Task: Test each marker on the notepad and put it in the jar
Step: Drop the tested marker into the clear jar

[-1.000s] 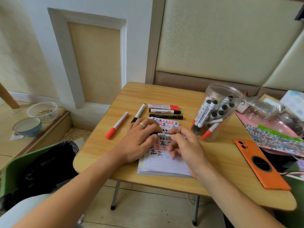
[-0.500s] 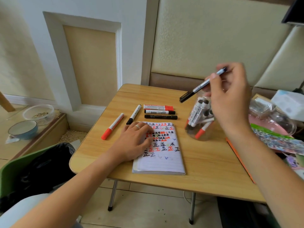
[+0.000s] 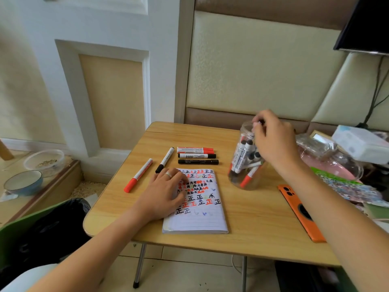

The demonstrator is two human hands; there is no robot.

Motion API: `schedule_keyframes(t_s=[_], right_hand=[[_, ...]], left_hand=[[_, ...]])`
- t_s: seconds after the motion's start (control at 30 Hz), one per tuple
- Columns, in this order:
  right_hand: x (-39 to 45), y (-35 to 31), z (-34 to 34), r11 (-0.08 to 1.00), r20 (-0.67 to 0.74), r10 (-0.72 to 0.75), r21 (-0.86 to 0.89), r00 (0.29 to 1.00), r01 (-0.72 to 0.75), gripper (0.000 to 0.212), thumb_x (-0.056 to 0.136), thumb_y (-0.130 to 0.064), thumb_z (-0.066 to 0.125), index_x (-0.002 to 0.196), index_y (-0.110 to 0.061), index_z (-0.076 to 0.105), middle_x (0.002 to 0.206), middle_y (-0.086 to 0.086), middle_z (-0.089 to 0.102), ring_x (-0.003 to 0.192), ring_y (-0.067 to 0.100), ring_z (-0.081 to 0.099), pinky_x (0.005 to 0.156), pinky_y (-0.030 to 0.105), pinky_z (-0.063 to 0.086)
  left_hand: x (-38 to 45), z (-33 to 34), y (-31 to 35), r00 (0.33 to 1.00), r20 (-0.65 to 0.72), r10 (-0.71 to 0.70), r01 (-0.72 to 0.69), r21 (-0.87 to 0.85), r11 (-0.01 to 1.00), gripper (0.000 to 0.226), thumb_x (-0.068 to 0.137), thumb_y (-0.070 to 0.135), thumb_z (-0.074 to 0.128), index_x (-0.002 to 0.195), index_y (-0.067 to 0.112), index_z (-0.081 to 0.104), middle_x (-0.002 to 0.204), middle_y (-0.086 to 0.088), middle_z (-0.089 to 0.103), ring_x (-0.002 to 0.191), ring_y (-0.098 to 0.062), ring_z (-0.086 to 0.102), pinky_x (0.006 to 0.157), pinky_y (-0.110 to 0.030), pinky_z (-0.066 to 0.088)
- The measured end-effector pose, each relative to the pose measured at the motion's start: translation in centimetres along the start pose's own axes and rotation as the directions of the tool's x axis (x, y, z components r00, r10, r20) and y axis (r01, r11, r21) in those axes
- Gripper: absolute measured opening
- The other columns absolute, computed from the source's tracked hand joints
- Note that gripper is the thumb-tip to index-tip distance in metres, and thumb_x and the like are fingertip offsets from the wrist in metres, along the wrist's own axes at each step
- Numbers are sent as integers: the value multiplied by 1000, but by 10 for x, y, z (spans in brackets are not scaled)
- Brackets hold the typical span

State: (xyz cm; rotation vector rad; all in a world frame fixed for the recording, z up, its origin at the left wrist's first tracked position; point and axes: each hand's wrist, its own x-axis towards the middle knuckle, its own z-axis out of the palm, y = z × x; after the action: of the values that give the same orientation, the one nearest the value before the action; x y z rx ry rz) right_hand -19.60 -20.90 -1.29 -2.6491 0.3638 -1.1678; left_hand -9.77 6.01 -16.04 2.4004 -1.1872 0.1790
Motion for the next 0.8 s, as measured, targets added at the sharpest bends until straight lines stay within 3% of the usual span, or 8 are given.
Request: schedule_keyframes(t_s=[0.17,0.3,0.43,0.53,0.6,0.67,0.73,0.8], right_hand=[[-2,-5,1,988,192,71,-145,979,-44,44,105,-51,41,104,-16,68,91,12,73,89,37,66,78,41,53],[-5,-10,3,953,235,14,-297,972,58,45,105,-47,44,116,-10,67,108,14,73,102,37,65,89,41,45],[-3,-7,8,936,242,32,-349,970,56,42,104,-43,46,120,-8,63,109,14,72,102,35,64,93,42,44],[-3,-12,13,953,116,-13,-298,993,48,36,102,-37,50,120,-7,61,115,15,65,108,36,59,93,46,44],[-5,-19,18,961,-47,-146,-243,988,130,26,98,-25,55,113,-6,62,112,15,62,105,34,57,88,45,47],[-7,-31,25,950,-145,-286,-172,947,260,13,94,-12,57,104,-6,65,107,11,61,100,27,56,82,33,46],[-8,-43,36,930,-75,-368,-41,927,366,11,94,-4,57,98,-8,67,101,7,63,94,20,57,78,26,42],[-11,-51,53,933,141,-358,83,923,349,15,98,-6,55,100,-11,69,101,2,65,93,14,59,79,27,47]], left_hand=[[0,0,-1,1000,9,20,-20,-4,1000,32,98,48,41,128,39,47,146,17,45,139,-1,33,115,-33,21],[-1,-2,2,1000,19,11,-10,-24,1000,34,95,47,37,127,38,46,140,16,53,132,-2,43,112,-28,19],[1,-3,2,1000,25,-16,17,-43,999,30,101,43,37,129,38,47,139,15,53,131,-2,42,109,-27,18],[1,-2,1,1000,11,-14,14,-47,999,25,104,39,42,128,37,48,139,16,53,131,-2,42,110,-28,19],[2,-2,2,1000,6,-9,9,-48,999,24,103,39,42,126,38,48,138,16,53,131,-1,42,111,-30,21],[2,-1,2,1000,4,-7,7,-55,998,24,102,40,43,126,38,48,137,16,52,131,-2,41,112,-31,21],[3,-1,2,1000,0,-10,10,-63,998,26,102,40,44,127,36,48,136,16,51,131,-2,40,111,-30,21],[3,-1,2,1000,-10,-11,10,-70,998,27,100,39,45,127,35,49,136,16,51,131,-2,40,111,-31,21]])
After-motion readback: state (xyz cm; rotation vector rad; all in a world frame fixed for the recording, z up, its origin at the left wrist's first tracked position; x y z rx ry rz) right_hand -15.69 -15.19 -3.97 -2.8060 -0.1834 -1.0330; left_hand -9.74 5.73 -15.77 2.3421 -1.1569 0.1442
